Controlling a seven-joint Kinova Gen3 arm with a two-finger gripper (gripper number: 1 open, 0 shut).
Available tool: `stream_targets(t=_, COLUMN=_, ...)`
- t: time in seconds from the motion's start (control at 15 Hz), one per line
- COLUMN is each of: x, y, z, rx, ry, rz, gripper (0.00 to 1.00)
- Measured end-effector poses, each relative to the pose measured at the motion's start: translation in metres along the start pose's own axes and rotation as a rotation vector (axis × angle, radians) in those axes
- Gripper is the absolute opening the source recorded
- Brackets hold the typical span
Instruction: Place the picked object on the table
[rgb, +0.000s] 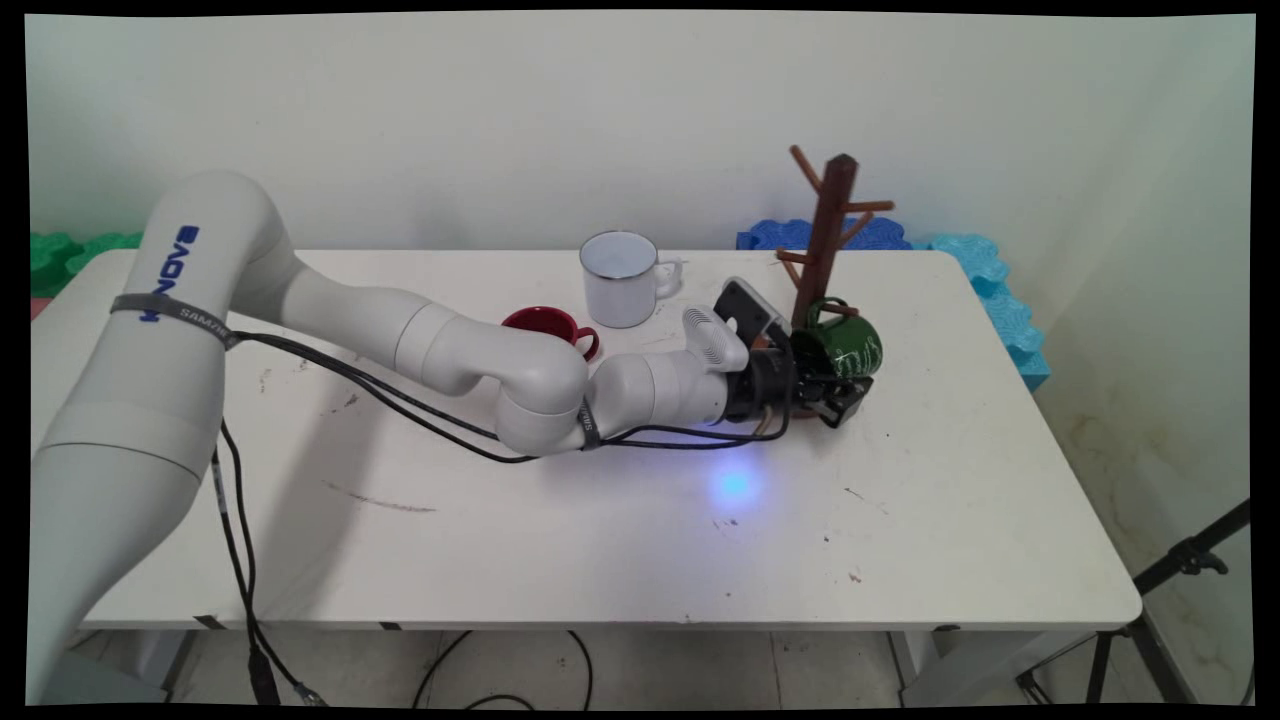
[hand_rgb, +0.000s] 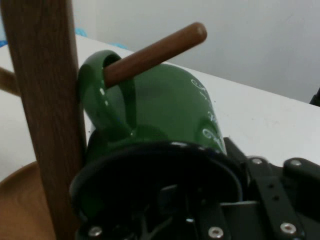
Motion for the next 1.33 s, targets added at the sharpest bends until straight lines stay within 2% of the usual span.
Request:
stream_targets(t=0.67, x=0.013, y=0.002, z=-0.013, rx=-0.01, ry=0.017, rz=0.001, gripper=0.0)
stream_targets(t=1.33, x=0.031, y=0.016, z=-0.033, rx=-0.054, ry=0.038, rz=0.018, gripper=0.0)
